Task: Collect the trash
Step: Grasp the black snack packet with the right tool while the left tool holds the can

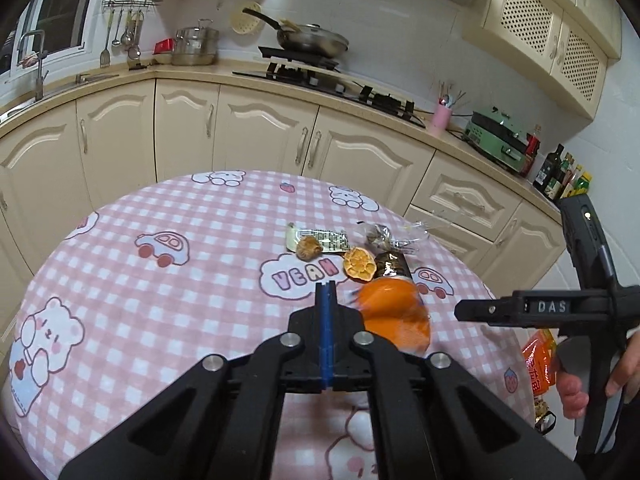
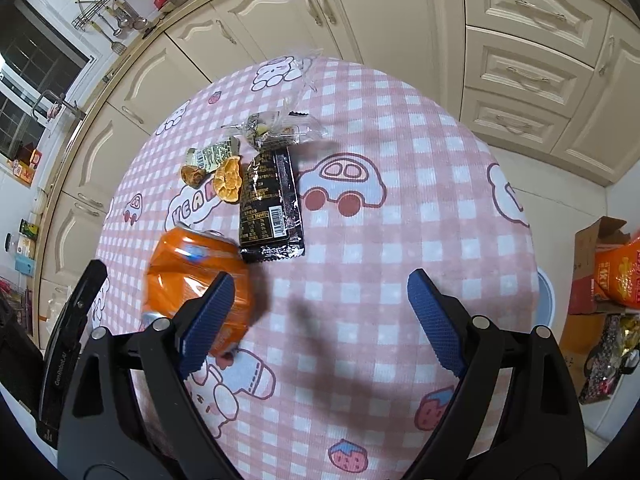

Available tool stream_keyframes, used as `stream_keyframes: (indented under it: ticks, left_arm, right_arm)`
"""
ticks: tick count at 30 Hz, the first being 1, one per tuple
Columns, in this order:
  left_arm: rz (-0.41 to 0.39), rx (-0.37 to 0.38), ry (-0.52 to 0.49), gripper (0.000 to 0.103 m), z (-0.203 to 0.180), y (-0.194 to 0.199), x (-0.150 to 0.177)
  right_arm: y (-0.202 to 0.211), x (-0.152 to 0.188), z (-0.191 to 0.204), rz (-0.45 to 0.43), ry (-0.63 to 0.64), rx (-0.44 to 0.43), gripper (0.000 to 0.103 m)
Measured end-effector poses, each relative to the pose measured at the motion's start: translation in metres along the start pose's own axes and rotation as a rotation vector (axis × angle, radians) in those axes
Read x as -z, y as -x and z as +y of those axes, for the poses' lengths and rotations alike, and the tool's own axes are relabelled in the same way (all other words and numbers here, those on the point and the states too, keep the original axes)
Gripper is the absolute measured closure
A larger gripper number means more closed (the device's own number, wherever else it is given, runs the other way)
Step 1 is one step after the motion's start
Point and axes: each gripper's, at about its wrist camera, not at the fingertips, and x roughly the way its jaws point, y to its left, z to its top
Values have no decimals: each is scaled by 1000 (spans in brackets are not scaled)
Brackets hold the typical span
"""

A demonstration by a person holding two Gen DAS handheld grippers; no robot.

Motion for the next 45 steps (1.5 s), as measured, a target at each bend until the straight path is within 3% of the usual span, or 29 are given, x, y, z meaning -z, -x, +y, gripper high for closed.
stream_keyframes:
  ticks: [2,3,4,6,9,13,16,19,20,21,22,26,28,41,43,44,45]
  left_arm:
    - [17,37,-8,100,2,4,2]
    - [26,50,-25,86,-1,7,4]
    - [25,46,-44,51,-5,9,6]
    - [0,60,-92,20,-18,16,10]
    - [18,77,-157,15,-38,11,12]
    - [130,-17,-229,15,-62,-29,18]
    - [225,-65,-236,15,-67,-57,25]
    - [269,-105,-218,15,-63,-78,31]
    - [275,-129,-207,17,-59,-82,31]
    - [284,-148,-187,26,-52,-85,32]
    - [270,-154,-181,38,-49,-83,30]
    - [219,-143,-115,52,-31,-69,20]
    - [196,-145,-96,65,-23,-62,16]
    - [192,-134,-5,78,4,-59,7]
    - [187,-132,10,78,8,-57,6]
    - [185,-129,16,78,10,-55,5]
    - [182,-127,22,79,11,-54,5]
  right_arm:
    - [3,1,0,-7,2,-4,16]
    - [4,1,0,-9,3,-5,16]
    - [5,1,1,-10,4,-7,16]
    - [6,2,1,-10,6,-9,16]
    - [6,3,0,-10,3,-12,16]
    - [8,5,-2,-8,-3,-24,16]
    - [10,6,-4,-10,0,-25,16]
    - [7,4,-7,-7,0,-17,16]
    - [6,4,-8,-7,-2,-16,16]
    - [5,3,-10,-6,-6,-16,16]
    - [4,2,-11,-7,-7,-16,16]
    - [0,-1,-8,-13,7,1,16]
    - [-5,-5,-1,-8,24,0,16]
    - [-54,-28,44,-16,149,141,16]
    - [-60,-25,53,-50,214,208,21]
    - [-62,-23,56,-58,244,223,35]
    - [-62,-20,61,-75,277,236,56]
